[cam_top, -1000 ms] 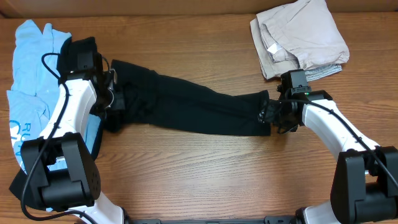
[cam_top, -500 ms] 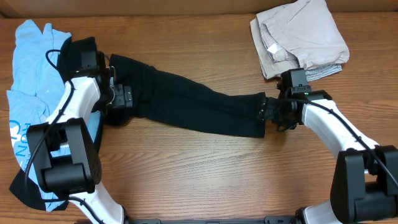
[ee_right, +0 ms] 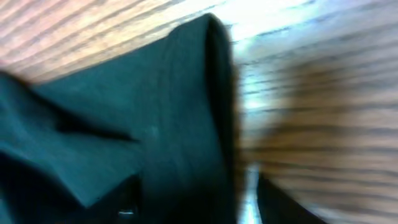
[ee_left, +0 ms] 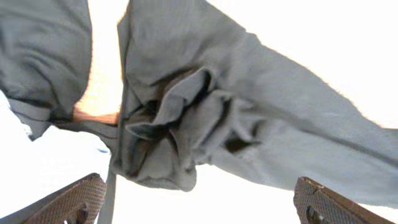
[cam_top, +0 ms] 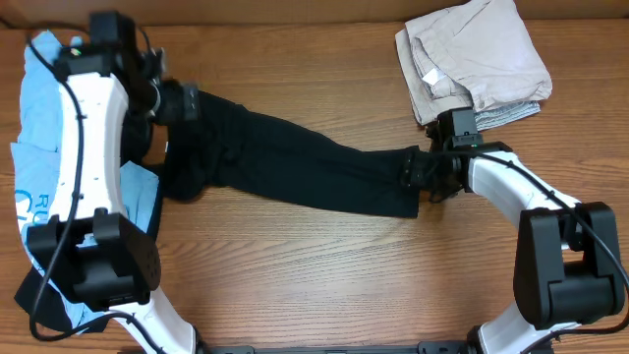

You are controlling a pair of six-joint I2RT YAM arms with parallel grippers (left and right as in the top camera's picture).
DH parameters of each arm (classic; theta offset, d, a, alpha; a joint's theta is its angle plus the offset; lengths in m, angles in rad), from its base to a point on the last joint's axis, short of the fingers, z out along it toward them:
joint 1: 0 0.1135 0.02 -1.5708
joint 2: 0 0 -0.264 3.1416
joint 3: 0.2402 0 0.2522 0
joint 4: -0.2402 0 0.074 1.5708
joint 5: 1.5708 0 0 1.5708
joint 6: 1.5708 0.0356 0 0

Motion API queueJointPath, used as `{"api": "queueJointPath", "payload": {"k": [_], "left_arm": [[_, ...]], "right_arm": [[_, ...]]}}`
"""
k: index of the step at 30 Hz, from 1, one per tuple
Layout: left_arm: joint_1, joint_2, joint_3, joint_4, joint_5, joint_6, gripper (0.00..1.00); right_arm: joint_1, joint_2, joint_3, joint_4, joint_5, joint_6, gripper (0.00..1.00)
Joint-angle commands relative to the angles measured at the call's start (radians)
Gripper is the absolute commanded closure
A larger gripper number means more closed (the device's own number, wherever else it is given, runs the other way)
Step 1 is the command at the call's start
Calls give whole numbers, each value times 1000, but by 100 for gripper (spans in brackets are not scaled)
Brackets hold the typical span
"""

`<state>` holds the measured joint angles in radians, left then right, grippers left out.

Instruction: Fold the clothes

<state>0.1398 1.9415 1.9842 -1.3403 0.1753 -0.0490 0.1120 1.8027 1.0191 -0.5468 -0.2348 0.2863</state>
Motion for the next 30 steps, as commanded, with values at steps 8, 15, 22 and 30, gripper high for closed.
{"api": "queueJointPath", "payload": {"k": [8,15,22,30], "left_arm": [[3,-6,183,-76,40,5,0],[3,-4,182,-80,24,6,0],[3,-4,182,-80,24,28,0],[3,-4,182,-83,25,28,0]], "right_arm": [[44,15,14,-11,-63,-1,96],[-41,-48,68,-192,-74,0,96],[-257,-148,213,-540,-43,-103,96],[-286,-153,380,-726,-47,-195,96]]}}
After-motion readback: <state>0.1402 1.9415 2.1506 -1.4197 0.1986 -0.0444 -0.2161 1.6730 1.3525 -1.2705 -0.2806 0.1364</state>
